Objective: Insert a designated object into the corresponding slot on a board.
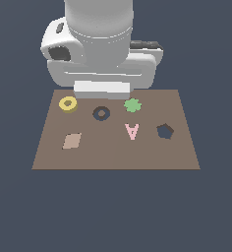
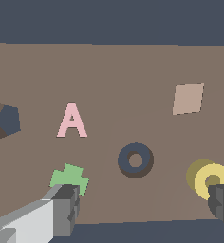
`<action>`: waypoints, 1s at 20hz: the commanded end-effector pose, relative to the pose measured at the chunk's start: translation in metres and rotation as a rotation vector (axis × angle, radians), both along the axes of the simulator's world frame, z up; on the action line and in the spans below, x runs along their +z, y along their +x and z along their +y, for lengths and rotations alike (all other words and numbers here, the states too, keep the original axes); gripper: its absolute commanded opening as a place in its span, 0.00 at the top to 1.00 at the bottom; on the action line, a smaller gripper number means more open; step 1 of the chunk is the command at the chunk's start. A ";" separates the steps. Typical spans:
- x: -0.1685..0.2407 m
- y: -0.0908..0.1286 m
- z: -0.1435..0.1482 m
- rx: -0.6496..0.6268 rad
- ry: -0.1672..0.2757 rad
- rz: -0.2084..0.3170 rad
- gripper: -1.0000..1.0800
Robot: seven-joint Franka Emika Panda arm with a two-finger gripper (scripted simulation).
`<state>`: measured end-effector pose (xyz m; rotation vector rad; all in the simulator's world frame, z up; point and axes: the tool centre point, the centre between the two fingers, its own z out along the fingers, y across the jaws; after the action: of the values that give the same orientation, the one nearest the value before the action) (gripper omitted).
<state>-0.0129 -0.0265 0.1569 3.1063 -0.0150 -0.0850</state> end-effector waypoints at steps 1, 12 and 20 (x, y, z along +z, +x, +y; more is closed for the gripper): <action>0.000 0.000 0.000 0.000 0.000 0.000 0.04; -0.009 -0.010 -0.011 0.064 0.005 -0.004 0.04; -0.028 -0.027 -0.034 0.185 0.013 -0.011 0.04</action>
<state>-0.0366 -0.0552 0.1332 3.1054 0.2324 -0.0652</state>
